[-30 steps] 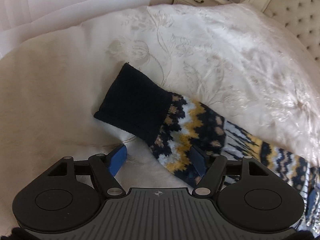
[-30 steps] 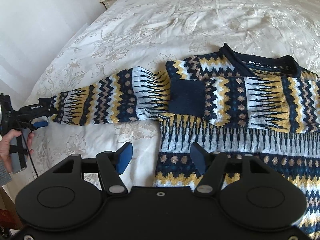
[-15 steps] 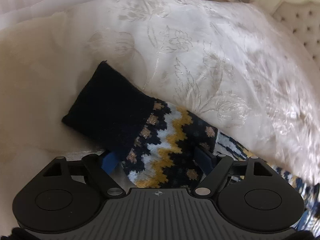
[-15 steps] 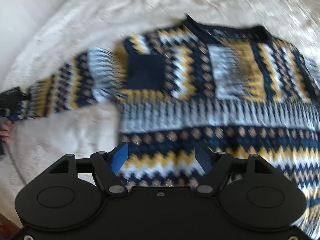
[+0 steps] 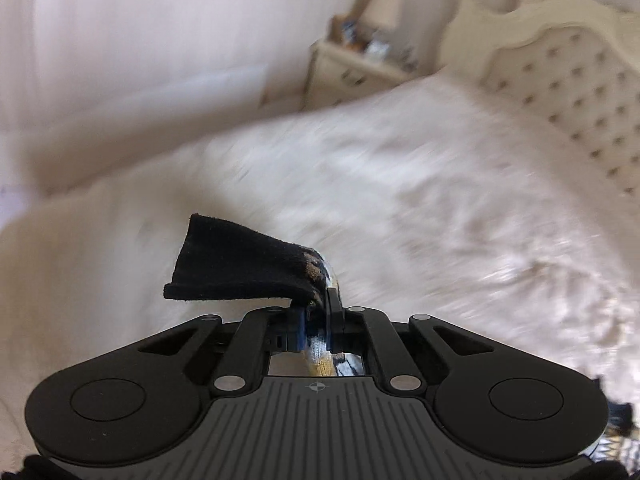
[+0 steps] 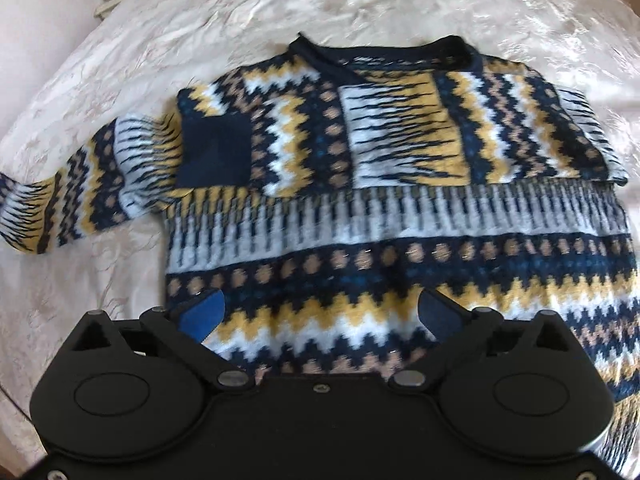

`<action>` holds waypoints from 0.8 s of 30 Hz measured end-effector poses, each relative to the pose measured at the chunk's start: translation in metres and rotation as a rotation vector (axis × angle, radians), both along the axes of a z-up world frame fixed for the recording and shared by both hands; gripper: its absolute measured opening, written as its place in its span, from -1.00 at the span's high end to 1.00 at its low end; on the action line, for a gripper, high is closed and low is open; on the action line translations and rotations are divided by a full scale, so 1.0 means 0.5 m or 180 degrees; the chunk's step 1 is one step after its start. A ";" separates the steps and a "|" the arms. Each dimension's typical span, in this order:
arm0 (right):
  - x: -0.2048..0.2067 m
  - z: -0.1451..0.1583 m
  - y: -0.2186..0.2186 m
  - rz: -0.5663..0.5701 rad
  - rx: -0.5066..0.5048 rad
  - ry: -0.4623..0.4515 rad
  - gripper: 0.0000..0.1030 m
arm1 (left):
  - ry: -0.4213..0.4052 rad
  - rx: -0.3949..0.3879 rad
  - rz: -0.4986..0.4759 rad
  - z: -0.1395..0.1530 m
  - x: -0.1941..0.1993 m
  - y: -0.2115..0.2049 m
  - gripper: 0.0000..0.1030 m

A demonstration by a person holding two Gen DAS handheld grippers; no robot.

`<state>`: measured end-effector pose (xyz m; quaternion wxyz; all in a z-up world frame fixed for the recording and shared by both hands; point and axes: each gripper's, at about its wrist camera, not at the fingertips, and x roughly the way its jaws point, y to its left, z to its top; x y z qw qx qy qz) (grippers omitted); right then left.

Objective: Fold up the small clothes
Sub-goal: 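Lift the cuff with the left gripper and fold the sleeve across the body, then lay the cuff on the folded sleeve and open the left gripper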

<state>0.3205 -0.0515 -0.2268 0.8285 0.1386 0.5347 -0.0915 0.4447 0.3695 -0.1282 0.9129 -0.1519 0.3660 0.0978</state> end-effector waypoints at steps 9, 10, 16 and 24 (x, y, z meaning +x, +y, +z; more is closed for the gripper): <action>-0.047 0.004 -0.106 0.0026 0.0324 -0.0020 -0.99 | -0.0582 0.0080 -0.0701 0.171 -0.023 -0.281 0.84; -0.056 0.006 -0.119 0.0042 0.0338 -0.0027 -0.99 | -0.0611 0.0055 -0.0762 0.176 -0.029 -0.315 0.84; -0.117 0.032 -0.248 0.0019 0.0392 -0.0120 -0.99 | -0.0596 -0.0140 -0.1247 0.151 -0.053 -0.584 0.84; -0.194 0.062 -0.417 -0.0274 0.0383 -0.0238 -0.99 | -0.0035 -0.0382 -0.1976 -0.017 -0.055 -0.869 0.80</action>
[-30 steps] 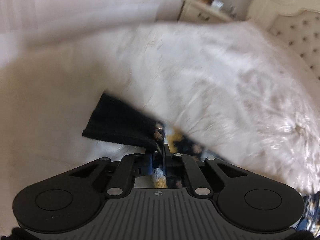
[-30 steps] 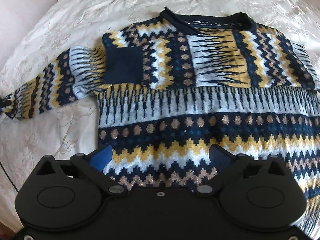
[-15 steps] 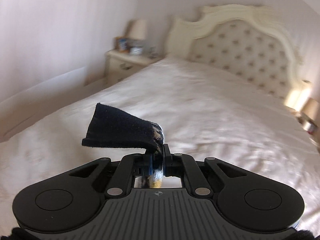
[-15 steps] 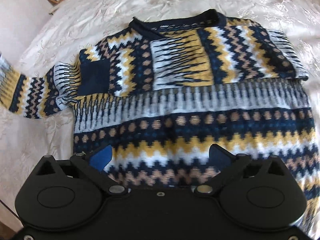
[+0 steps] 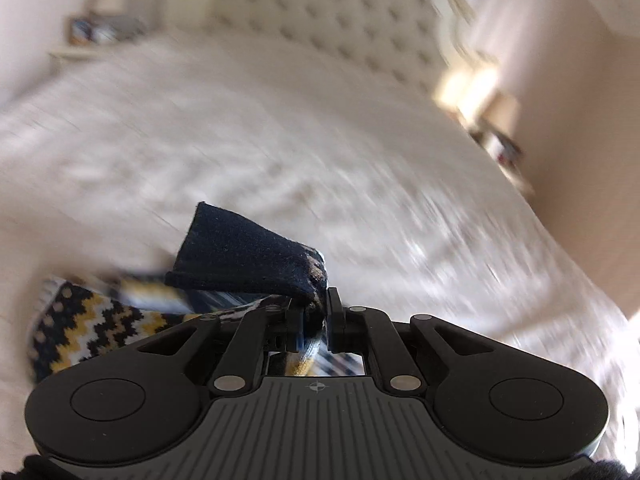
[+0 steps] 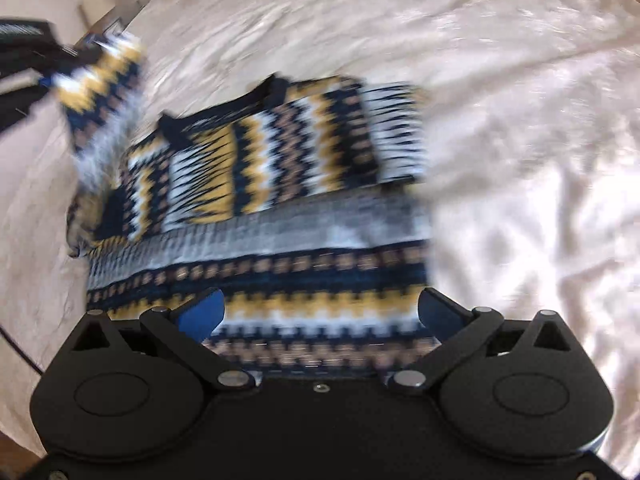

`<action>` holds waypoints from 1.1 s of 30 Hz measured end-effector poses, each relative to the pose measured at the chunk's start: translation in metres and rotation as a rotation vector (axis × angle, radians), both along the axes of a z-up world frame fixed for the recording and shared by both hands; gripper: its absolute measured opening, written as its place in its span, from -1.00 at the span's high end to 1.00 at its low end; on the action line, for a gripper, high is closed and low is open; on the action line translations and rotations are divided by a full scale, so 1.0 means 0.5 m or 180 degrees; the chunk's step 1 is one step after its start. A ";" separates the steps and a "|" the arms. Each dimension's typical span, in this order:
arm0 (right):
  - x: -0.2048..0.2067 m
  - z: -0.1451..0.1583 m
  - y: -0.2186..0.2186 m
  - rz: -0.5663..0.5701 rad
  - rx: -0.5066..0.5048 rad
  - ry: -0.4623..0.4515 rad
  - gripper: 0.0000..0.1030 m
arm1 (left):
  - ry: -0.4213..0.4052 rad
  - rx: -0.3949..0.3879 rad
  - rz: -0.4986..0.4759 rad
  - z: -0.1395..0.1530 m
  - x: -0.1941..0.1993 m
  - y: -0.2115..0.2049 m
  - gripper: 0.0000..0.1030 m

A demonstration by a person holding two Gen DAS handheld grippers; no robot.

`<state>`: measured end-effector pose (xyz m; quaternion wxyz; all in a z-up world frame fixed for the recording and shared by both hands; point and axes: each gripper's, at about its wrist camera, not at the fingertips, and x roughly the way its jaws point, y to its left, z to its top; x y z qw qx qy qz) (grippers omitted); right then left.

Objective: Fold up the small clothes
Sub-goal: 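Lay the cuff on the folded sleeve and open the left gripper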

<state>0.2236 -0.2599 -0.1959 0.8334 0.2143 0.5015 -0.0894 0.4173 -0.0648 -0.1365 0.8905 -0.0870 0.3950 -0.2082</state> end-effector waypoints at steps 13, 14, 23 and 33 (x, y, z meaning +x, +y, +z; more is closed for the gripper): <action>-0.020 -0.016 -0.080 -0.0158 0.0095 -0.0025 -0.99 | 0.0239 0.0452 -0.0573 -0.097 -0.037 -0.104 0.17; -0.011 -0.013 -0.078 -0.0145 0.0097 -0.0090 -0.99 | 0.0189 0.0544 -0.0573 -0.087 -0.052 -0.098 0.17; 0.114 0.009 -0.062 0.0140 -0.0234 -0.0473 -0.99 | 0.0269 0.1126 -0.0054 -0.112 -0.023 0.103 0.17; 0.217 -0.022 -0.106 0.0132 -0.0296 -0.0250 -0.51 | 0.0477 0.1371 0.0288 -0.199 0.062 0.232 0.17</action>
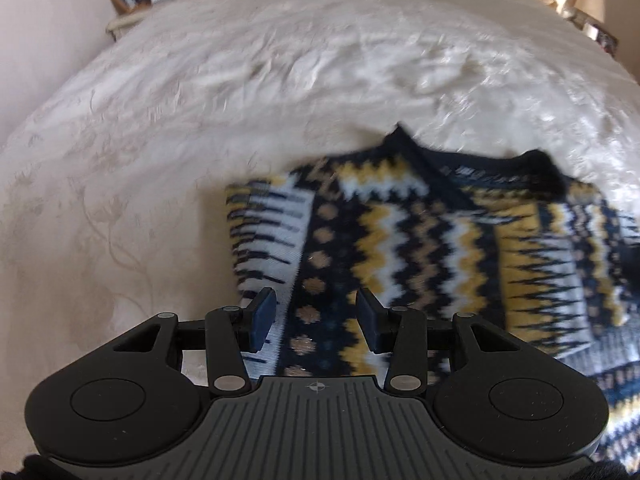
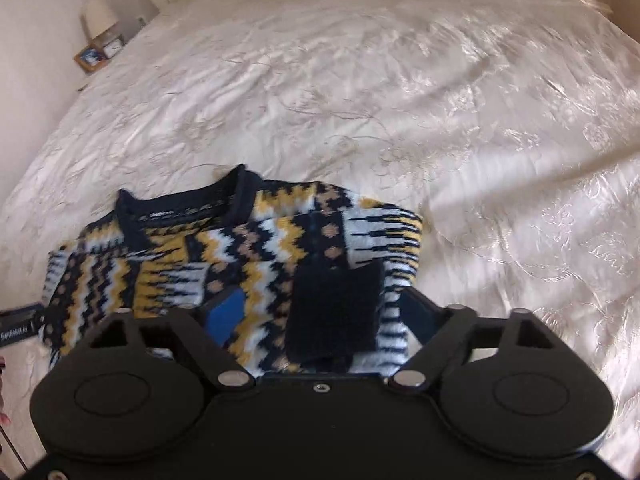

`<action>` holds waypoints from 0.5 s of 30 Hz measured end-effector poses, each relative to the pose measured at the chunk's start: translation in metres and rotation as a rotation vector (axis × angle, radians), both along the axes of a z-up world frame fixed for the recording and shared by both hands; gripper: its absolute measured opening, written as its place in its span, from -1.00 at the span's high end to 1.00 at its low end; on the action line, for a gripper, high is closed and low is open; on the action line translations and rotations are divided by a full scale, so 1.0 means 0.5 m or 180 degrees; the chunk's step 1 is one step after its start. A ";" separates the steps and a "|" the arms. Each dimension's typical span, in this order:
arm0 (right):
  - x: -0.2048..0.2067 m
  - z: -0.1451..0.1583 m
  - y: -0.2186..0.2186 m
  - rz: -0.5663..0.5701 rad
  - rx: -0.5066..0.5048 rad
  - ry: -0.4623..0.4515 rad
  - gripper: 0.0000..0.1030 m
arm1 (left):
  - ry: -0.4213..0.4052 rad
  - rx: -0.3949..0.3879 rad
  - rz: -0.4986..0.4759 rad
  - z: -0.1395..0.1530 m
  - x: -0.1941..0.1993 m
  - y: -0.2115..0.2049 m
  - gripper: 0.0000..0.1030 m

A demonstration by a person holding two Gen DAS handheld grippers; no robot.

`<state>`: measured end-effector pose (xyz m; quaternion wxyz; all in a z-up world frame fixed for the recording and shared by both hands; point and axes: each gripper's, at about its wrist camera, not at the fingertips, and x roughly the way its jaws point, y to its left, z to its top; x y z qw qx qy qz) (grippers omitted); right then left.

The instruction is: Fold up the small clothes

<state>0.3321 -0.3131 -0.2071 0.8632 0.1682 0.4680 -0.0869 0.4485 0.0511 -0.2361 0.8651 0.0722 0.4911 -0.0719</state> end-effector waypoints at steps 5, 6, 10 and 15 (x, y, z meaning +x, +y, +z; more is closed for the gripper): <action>0.018 -0.037 -0.011 0.0043 0.0009 0.0193 -0.21 | 0.0224 -0.0005 0.0002 -0.063 0.026 0.012 0.16; 0.021 -0.043 -0.013 0.0060 0.0018 0.0216 -0.21 | 0.0220 -0.0022 0.0008 -0.066 0.028 0.013 0.15; 0.034 -0.062 -0.018 0.0054 0.0061 0.0289 -0.21 | 0.0192 -0.0101 0.0029 -0.067 0.027 0.022 0.15; 0.047 -0.083 -0.022 0.0000 0.0121 0.0376 0.01 | 0.0146 -0.0159 -0.0001 -0.063 0.015 0.033 0.15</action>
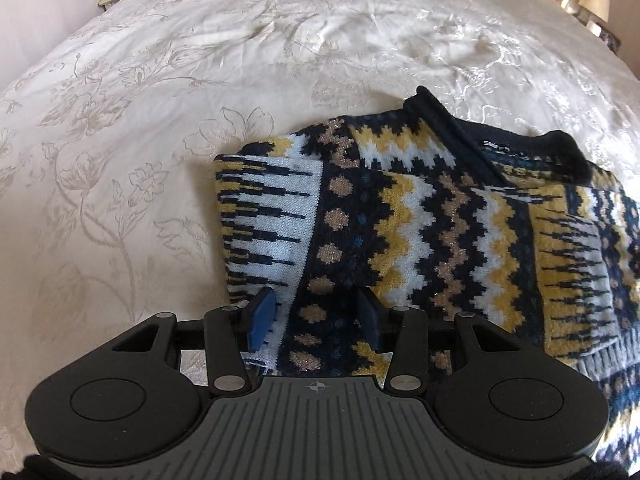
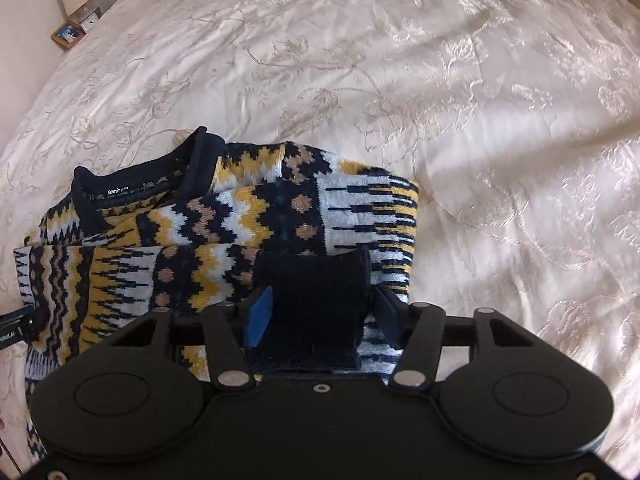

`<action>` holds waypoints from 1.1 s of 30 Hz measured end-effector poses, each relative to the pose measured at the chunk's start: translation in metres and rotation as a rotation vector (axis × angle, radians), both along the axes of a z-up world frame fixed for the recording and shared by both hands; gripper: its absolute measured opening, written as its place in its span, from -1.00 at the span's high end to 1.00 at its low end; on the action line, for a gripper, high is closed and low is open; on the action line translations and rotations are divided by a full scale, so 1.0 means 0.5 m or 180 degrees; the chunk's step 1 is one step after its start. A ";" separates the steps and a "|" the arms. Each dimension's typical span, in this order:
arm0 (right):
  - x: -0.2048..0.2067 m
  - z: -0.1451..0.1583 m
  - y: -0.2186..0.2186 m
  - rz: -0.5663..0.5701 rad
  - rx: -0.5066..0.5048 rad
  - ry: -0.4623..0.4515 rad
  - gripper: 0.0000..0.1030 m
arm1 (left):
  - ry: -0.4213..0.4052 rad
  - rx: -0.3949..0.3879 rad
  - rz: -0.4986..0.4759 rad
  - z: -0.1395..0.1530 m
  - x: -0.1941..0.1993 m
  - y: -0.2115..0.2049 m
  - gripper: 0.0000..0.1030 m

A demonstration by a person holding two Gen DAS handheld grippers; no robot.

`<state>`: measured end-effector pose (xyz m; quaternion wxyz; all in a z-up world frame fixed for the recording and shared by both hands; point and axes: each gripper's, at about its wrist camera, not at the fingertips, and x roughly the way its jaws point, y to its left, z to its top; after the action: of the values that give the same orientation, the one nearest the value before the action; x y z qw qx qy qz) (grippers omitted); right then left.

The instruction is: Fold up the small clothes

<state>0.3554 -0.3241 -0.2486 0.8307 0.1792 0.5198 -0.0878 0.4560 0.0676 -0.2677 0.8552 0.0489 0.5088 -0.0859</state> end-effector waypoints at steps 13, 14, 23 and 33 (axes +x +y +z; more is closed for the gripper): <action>0.025 0.145 0.004 0.0176 -0.0119 -0.0650 0.73 | -0.0362 -0.0111 0.0116 0.091 0.006 -0.027 0.15; 0.032 0.134 -0.003 0.0145 -0.0163 -0.0583 0.73 | -0.0319 -0.0089 0.0108 0.086 0.016 -0.034 0.15; 0.045 0.021 -0.021 0.0053 -0.0472 0.0032 0.12 | 0.0034 0.0240 -0.0039 -0.009 0.067 -0.036 0.02; 0.008 0.090 0.059 0.0306 -0.0592 -0.0587 -0.39 | -0.0102 -0.0006 0.0043 0.059 0.031 -0.046 0.03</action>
<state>0.3596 -0.2945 -0.2037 0.8912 0.0836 0.4389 -0.0788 0.4714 0.0447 -0.2383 0.8638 0.0461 0.4953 -0.0798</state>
